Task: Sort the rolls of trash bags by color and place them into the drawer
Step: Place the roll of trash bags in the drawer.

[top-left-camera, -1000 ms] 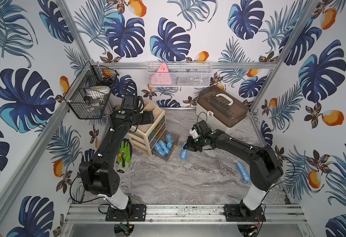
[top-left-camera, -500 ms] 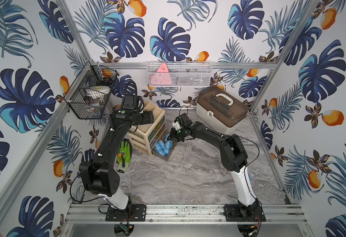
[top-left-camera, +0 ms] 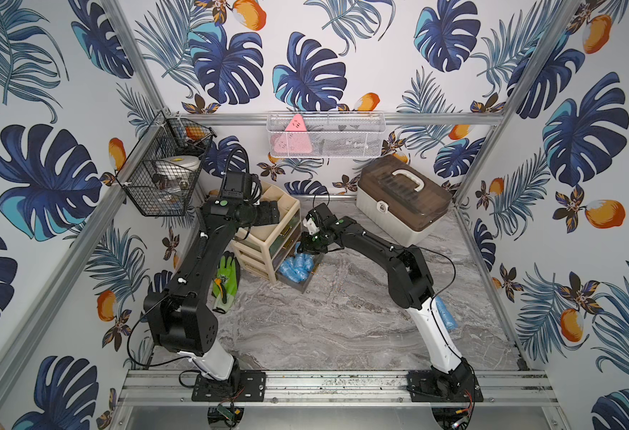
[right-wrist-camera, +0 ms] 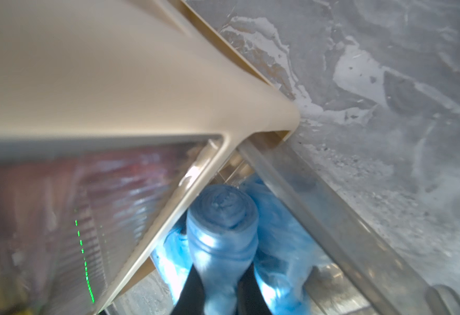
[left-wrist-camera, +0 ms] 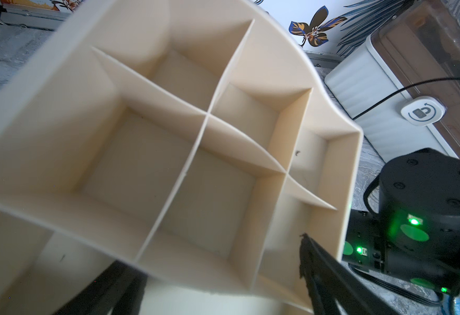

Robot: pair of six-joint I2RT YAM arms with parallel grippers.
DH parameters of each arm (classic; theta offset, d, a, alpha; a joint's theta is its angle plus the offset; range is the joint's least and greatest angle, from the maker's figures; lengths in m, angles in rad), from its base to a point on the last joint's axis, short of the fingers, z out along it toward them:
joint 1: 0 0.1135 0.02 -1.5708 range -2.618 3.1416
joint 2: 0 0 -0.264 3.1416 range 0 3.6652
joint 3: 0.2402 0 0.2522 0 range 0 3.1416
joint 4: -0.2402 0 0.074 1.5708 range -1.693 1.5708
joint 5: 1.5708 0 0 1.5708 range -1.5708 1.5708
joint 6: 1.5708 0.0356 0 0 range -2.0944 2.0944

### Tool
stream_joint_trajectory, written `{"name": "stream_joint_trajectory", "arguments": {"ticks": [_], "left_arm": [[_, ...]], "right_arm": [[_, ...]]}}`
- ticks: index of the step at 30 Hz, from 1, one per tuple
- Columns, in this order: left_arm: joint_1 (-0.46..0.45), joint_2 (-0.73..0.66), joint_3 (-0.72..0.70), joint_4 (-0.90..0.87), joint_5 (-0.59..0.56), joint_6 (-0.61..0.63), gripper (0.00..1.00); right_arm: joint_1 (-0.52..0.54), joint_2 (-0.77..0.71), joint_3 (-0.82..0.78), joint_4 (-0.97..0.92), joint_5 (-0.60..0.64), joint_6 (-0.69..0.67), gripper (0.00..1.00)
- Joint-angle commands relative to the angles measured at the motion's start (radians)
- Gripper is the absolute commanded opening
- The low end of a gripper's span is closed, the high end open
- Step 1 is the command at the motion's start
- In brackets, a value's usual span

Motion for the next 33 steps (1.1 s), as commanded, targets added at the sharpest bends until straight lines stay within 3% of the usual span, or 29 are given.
{"name": "stream_joint_trajectory", "arguments": {"ticks": [1, 7, 13, 23, 33], "left_arm": [[0.004, 0.009, -0.004, -0.030, 0.005, 0.004, 0.90], [0.004, 0.013, 0.001, -0.030, 0.008, 0.002, 0.90], [0.004, 0.014, 0.002, -0.033, 0.007, 0.002, 0.90], [0.010, 0.009, 0.001, -0.032, 0.010, 0.002, 0.90], [0.016, -0.008, -0.009, -0.019, 0.026, -0.007, 0.90]], "right_arm": [[0.014, 0.025, 0.002, -0.082, 0.032, -0.049, 0.10], [0.016, 0.000, -0.042, -0.038, 0.011, -0.021, 0.37], [0.015, -0.077, -0.086, -0.019, 0.038, -0.024, 0.51], [0.013, -0.214, -0.156, -0.111, 0.160, -0.065, 0.54], [-0.013, -0.583, -0.555, -0.141, 0.446, -0.123, 0.62]]}}
